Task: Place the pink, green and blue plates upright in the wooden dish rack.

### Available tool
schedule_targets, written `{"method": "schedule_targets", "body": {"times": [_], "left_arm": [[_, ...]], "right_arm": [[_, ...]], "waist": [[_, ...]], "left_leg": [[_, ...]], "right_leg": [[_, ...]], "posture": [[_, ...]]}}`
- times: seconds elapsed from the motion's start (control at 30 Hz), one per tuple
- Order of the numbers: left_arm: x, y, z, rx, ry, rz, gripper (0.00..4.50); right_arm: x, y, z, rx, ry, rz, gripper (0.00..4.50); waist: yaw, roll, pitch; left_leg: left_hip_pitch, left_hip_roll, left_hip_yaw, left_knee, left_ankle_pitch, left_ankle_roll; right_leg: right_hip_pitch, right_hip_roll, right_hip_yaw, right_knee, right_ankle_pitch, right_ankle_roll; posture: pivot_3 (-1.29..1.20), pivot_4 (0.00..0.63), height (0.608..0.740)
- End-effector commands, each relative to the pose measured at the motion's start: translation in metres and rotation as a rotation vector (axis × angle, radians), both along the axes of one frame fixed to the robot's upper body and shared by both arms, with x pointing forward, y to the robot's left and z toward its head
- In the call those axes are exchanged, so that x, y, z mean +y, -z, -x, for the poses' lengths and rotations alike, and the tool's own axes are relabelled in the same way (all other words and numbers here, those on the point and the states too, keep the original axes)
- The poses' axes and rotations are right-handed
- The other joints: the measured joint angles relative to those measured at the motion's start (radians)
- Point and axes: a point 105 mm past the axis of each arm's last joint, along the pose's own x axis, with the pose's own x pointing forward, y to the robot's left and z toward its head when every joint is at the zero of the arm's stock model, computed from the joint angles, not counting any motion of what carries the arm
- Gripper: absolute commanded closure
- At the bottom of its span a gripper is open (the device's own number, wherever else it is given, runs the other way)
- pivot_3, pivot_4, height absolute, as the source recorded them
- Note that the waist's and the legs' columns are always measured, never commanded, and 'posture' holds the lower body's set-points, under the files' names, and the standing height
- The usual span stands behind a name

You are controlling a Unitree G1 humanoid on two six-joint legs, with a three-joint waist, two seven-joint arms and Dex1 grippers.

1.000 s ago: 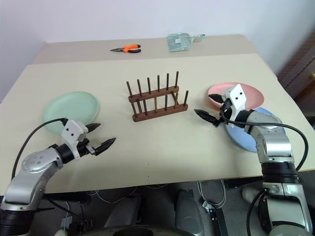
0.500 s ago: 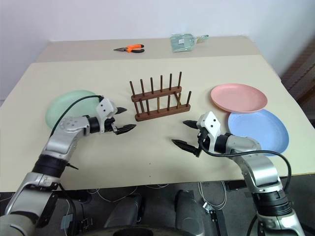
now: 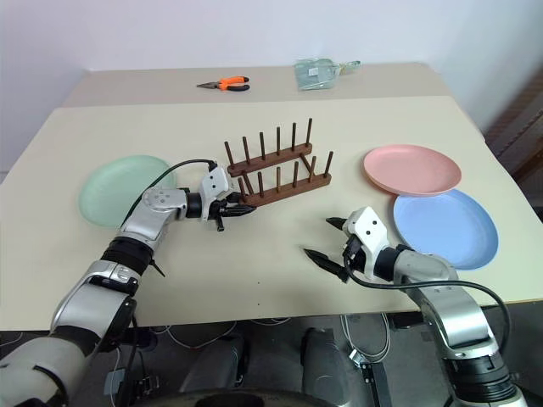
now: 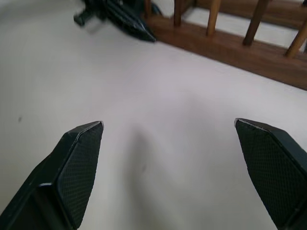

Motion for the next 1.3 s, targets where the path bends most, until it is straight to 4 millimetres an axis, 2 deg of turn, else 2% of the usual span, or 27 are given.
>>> {"method": "schedule_targets", "body": {"times": [0.03,0.17,0.33,0.47,0.53,0.57,0.63,0.7,0.73,0.8,0.87,1.0,1.07,1.17,1.3], "left_arm": [[-0.013,-0.005,0.019,-0.037,0.169,-0.028,3.72],[-0.023,-0.011,0.030,-0.040,0.243,-0.010,3.72],[-0.025,-0.009,0.027,-0.005,0.210,0.004,3.72],[-0.016,-0.005,0.021,-0.001,0.136,-0.014,1.81],[-0.007,-0.007,0.018,0.006,0.085,-0.007,0.86],[0.000,-0.008,0.018,0.018,0.057,0.002,0.85],[0.014,-0.011,0.021,0.050,0.002,0.018,0.85],[0.024,-0.012,0.033,0.080,-0.010,0.023,1.50],[0.025,-0.012,0.038,0.091,-0.006,0.024,1.88],[0.021,-0.012,0.064,0.130,0.043,0.029,2.89],[0.008,-0.009,0.077,0.113,0.050,0.011,3.83],[-0.028,-0.006,0.082,0.063,-0.002,0.047,3.83],[-0.039,-0.003,0.078,0.056,-0.056,0.054,3.83],[-0.043,0.004,0.063,0.049,-0.184,0.032,3.83],[-0.033,0.012,0.039,0.021,-0.338,0.002,3.83]], "right_arm": [[-0.013,-0.019,0.004,-0.032,-0.017,0.020,0.00],[-0.021,-0.020,0.007,-0.021,-0.023,0.041,0.00],[-0.026,-0.016,0.006,-0.017,-0.011,0.060,0.00],[-0.029,-0.016,0.004,-0.019,0.002,0.073,0.00],[-0.031,-0.016,0.002,-0.024,0.017,0.083,0.57],[-0.032,-0.015,0.001,-0.016,0.019,0.088,0.86],[-0.035,-0.011,0.000,-0.005,0.033,0.116,1.90],[-0.039,-0.004,-0.003,0.009,0.056,0.149,2.83],[-0.040,-0.003,-0.003,0.015,0.062,0.156,3.43],[-0.040,0.005,-0.006,0.026,0.072,0.171,4.45],[-0.044,0.013,-0.012,0.009,0.100,0.224,4.50],[-0.052,0.025,-0.027,-0.014,0.154,0.301,4.50],[-0.053,0.025,-0.036,-0.033,0.175,0.310,4.50],[-0.053,0.024,-0.048,-0.059,0.198,0.323,4.50],[-0.043,0.019,-0.066,-0.101,0.203,0.314,4.50]], "waist": [[0.000,0.000,0.000],[0.001,0.000,0.000],[0.000,-0.001,0.000],[0.000,-0.001,0.000],[0.000,-0.001,0.000],[-0.002,-0.001,0.000],[-0.008,0.000,0.000],[-0.011,0.000,0.000],[-0.014,0.000,0.000],[-0.020,0.000,0.000],[-0.019,0.000,0.000],[-0.006,-0.001,0.000],[-0.005,-0.001,0.000],[-0.008,-0.001,-0.001],[-0.008,-0.001,-0.001]], "left_leg": [[0.000,0.000,0.000,0.000,0.000,0.000],[0.000,0.000,0.000,0.000,0.000,0.000],[0.000,0.000,0.000,0.000,0.000,0.000],[0.000,0.000,0.000,0.000,0.000,0.000],[0.000,0.000,0.000,0.000,0.000,0.000],[0.000,0.000,0.000,0.000,0.000,0.000],[0.000,0.000,0.000,-0.001,0.000,0.000],[0.000,0.000,0.000,-0.001,0.000,0.000],[0.001,0.000,0.000,-0.001,0.000,0.000],[0.000,0.000,-0.001,-0.001,0.000,0.000],[0.000,0.000,-0.001,-0.001,0.000,0.000],[0.001,0.000,-0.001,0.001,0.000,0.000],[0.001,0.000,-0.001,0.002,0.000,0.000],[0.002,0.000,-0.001,0.001,0.000,0.000],[0.002,0.000,-0.001,0.001,0.000,0.000]], "right_leg": [[0.000,0.000,0.000,0.000,0.000,-0.001],[0.000,0.000,0.000,0.000,0.002,-0.003],[0.000,0.000,0.000,0.000,0.000,0.000],[0.000,0.000,0.000,0.000,0.000,0.000],[0.000,0.000,0.000,0.000,0.000,0.000],[0.000,0.000,0.000,0.000,0.000,0.000],[0.000,0.000,0.000,0.001,0.000,0.000],[-0.001,0.000,0.000,0.001,0.000,0.000],[0.000,0.000,0.000,0.001,0.000,0.000],[0.000,0.000,0.000,0.001,0.000,-0.001],[0.000,0.000,0.000,0.001,0.001,-0.002],[0.002,-0.001,0.000,0.000,-0.001,0.000],[0.002,-0.001,0.000,0.001,-0.002,-0.001],[0.002,0.000,0.000,0.001,-0.001,0.000],[0.002,0.000,0.000,0.001,-0.001,0.000]], "posture": [[0.00,0.150,0.740],[0.00,0.150,0.740],[0.00,0.150,0.740],[0.00,0.150,0.740],[0.00,0.150,0.740],[0.00,0.150,0.740],[0.00,0.150,0.740],[0.00,0.150,0.740],[0.00,0.150,0.740],[0.00,0.150,0.740],[0.00,0.150,0.740],[0.00,0.150,0.740],[0.00,0.150,0.740],[0.00,0.150,0.740],[0.00,0.150,0.740]]}}
